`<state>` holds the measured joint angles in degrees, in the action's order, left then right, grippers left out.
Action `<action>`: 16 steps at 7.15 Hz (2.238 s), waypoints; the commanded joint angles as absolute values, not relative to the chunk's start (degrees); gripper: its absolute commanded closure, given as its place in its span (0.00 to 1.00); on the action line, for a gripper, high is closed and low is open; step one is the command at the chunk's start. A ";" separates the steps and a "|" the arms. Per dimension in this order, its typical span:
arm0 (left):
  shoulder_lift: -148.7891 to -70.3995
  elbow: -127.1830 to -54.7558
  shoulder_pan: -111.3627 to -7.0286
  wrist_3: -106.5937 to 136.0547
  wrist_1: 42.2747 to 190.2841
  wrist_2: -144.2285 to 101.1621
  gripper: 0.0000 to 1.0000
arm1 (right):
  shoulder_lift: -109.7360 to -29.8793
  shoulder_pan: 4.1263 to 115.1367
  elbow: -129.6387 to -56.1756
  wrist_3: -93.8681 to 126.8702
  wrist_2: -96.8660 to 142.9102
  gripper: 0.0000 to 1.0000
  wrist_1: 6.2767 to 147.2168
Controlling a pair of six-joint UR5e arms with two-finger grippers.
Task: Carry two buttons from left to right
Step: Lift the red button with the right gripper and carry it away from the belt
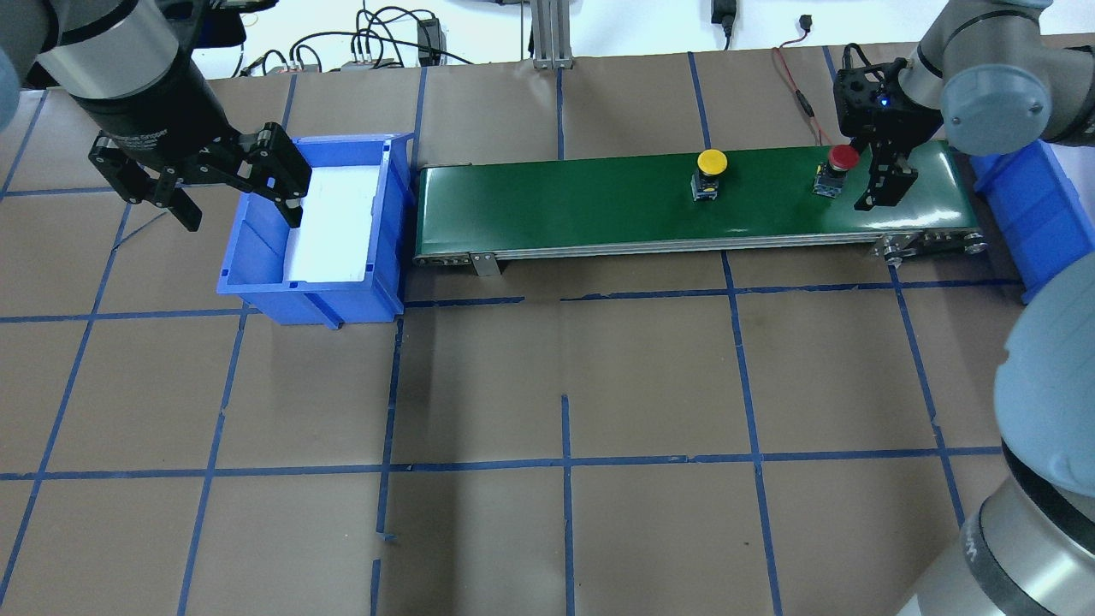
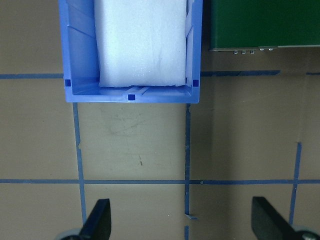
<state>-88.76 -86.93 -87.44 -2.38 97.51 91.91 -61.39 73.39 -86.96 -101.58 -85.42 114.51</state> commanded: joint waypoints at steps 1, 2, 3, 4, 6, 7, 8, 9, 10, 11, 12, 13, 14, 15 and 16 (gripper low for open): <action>-88.77 -86.92 -87.71 -1.94 97.47 91.85 0.00 | -61.17 73.39 -87.01 -101.43 -85.25 0.00 114.52; -88.68 -87.01 -87.45 -2.63 97.47 91.93 0.00 | -61.00 73.39 -87.01 -101.51 -83.60 0.00 114.96; -88.77 -86.92 -87.36 -2.46 97.47 91.93 0.00 | -61.00 73.39 -87.01 -101.51 -83.58 0.01 114.96; -88.77 -87.01 -87.36 -2.29 97.47 91.85 0.00 | -61.00 73.39 -87.01 -101.51 -83.67 0.01 115.05; -88.77 -86.92 -87.71 -2.02 97.47 91.85 0.00 | -60.82 73.39 -87.01 -101.51 -84.46 0.23 115.22; -88.77 -86.92 -87.54 -2.28 97.47 91.85 0.00 | -60.82 73.30 -86.92 -101.51 -85.33 0.59 115.31; -88.77 -86.92 -87.54 -2.11 97.47 91.85 0.00 | -60.91 73.30 -86.66 -101.51 -87.34 0.89 115.40; -88.77 -86.92 -87.54 -2.11 97.47 91.85 0.00 | -61.17 73.30 -86.75 -101.43 -87.45 0.95 116.88; -88.77 -86.92 -87.63 -2.02 97.47 91.85 0.00 | -62.91 73.30 -85.44 -101.34 -87.54 0.96 116.81; -88.77 -86.92 -87.63 -2.11 97.47 91.85 0.00 | -64.84 72.78 -82.91 -101.86 -87.54 0.96 116.28; -88.77 -86.92 -87.63 -2.02 97.47 91.85 0.00 | -65.39 69.73 -81.58 -105.08 -88.41 0.96 116.11; -88.77 -86.92 -87.63 -2.11 97.47 91.85 0.00 | -65.74 64.65 -81.21 -110.08 -88.07 0.96 116.10; -88.77 -86.92 -87.63 -1.94 97.47 91.85 0.00 | -65.74 59.99 -80.43 -119.00 -87.63 0.96 116.10; -88.77 -86.92 -87.63 -2.11 97.47 91.85 0.00 | -66.18 56.11 -79.55 -123.88 -87.45 0.96 114.80; -88.77 -86.92 -87.63 -2.02 97.47 91.85 0.00 | -66.01 52.42 -78.50 -129.93 -85.19 0.96 113.05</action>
